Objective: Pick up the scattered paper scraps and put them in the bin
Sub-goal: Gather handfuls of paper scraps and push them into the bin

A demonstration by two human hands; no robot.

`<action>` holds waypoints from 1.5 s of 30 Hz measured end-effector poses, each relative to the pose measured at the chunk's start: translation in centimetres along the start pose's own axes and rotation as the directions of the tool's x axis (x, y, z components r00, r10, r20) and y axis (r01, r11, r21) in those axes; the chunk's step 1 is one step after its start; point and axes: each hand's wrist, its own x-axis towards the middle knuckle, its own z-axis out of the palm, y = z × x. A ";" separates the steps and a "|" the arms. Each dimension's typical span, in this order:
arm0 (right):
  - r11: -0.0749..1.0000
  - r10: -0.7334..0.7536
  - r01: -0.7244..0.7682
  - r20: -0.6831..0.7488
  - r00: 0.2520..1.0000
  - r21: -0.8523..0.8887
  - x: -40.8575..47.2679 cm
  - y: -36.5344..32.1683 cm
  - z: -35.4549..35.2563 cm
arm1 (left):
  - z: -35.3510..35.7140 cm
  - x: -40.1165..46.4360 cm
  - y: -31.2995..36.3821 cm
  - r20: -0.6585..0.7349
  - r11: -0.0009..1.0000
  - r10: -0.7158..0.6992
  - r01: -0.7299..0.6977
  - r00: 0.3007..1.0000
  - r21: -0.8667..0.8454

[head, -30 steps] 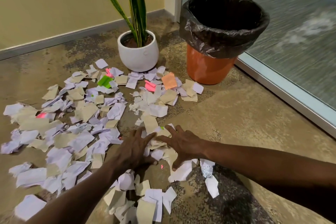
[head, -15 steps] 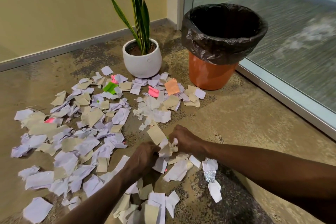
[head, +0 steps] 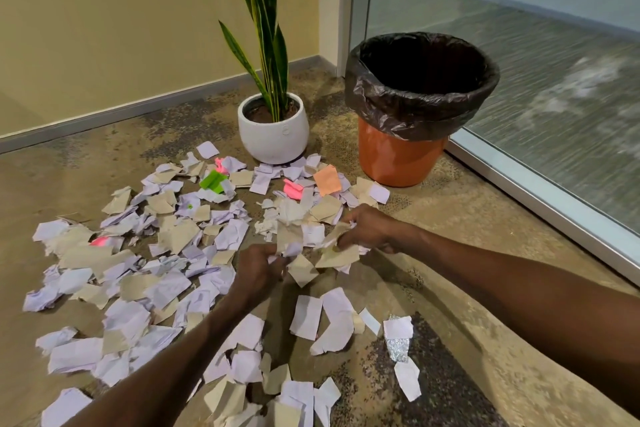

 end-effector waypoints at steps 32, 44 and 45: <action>0.620 0.159 0.292 -0.481 0.862 0.729 3.7 -9.2 -26.2 | -0.3 23.6 32.6 0.337 0.829 0.108 0.103 0.935 -0.550; 0.917 -0.311 0.347 -0.194 0.930 0.194 -3.0 -7.1 -11.5 | -0.8 14.8 16.6 0.014 0.791 0.096 -0.068 0.995 -0.609; 0.951 -0.277 0.284 -0.071 0.958 0.120 -3.0 -5.8 -9.8 | -0.1 13.2 14.3 0.018 0.847 0.055 -0.038 0.998 -0.530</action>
